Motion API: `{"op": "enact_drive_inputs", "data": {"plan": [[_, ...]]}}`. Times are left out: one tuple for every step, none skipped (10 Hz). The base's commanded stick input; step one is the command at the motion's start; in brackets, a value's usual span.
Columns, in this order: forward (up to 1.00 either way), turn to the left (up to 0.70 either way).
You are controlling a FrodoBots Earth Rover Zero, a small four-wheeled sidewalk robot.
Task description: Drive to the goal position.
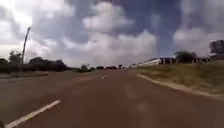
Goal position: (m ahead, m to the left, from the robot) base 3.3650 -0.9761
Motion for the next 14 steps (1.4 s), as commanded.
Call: {"op": "enact_drive_inputs", "data": {"plan": [[1.00,0.00],[1.00,0.00],[1.00,0.00],[1.00,0.00],[1.00,0.00],[1.00,0.00],[1.00,0.00],[1.00,0.00],[1.00,0.00],[1.00,0.00],[1.00,0.00],[1.00,0.00],[1.00,0.00],[1.00,0.00]]}}
